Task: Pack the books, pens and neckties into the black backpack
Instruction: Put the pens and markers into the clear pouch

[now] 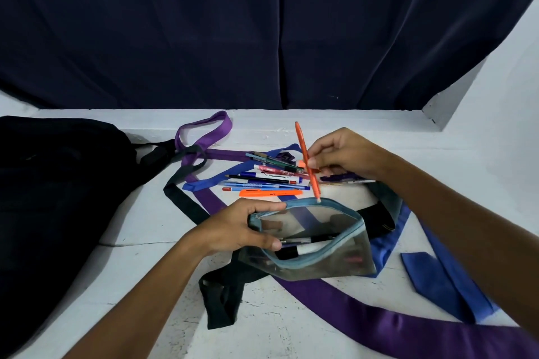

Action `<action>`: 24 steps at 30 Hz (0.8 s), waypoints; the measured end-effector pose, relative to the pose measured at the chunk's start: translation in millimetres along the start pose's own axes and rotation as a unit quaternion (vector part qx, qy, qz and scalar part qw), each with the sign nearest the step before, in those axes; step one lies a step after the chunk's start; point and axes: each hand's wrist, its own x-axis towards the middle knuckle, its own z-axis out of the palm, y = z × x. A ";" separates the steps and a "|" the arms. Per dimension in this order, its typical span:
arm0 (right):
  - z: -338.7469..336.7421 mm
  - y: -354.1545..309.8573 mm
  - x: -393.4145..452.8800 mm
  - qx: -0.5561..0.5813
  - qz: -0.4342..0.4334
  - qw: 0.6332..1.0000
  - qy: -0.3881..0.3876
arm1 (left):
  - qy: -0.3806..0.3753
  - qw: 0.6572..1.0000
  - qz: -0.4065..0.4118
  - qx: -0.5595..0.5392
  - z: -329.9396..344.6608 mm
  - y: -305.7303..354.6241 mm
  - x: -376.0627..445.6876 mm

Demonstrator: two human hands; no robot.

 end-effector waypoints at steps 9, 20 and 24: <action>15.5 -12.7 -8.0 -0.247 0.040 0.953 -0.169 | 0.006 1.000 -0.005 -0.026 -0.1 0.3 0.0; -12.3 83.9 32.6 -0.373 0.070 0.925 0.019 | 0.000 1.000 -0.006 -0.016 -0.9 -1.9 0.5; -4.3 87.9 38.1 -0.452 0.054 0.889 0.044 | 0.002 1.000 -0.011 -0.004 -1.6 -4.4 2.1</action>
